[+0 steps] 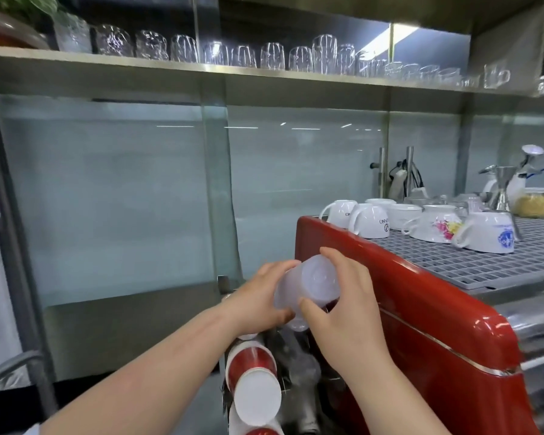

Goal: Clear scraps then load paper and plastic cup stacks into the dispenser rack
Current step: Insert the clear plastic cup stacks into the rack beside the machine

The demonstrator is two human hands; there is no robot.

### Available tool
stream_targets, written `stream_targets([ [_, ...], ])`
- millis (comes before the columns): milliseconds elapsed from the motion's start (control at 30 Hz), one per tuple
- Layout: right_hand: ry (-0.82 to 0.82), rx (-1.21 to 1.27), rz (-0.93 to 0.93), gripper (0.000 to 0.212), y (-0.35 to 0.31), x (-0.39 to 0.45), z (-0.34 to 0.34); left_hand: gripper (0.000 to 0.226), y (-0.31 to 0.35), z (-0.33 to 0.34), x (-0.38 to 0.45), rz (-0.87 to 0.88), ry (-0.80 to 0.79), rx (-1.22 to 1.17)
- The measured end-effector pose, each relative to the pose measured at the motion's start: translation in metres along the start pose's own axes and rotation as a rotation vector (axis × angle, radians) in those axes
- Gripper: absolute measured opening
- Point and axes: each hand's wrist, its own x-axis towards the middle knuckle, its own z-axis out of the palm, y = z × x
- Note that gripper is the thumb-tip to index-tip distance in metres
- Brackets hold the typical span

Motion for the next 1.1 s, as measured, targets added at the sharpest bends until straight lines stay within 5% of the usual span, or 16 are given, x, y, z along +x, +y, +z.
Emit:
stream_targets([
  [600,-0.081,-0.065,0.092,0.078,0.039,0.012,0.035,0.085,-0.025,0.021,0.014,-0.061,-0.103,-0.01],
  [1100,-0.173,-0.144,0.162,0.072,0.056,0.003,0.053,0.071,-0.034,0.025,0.01,0.037,-0.02,0.077],
])
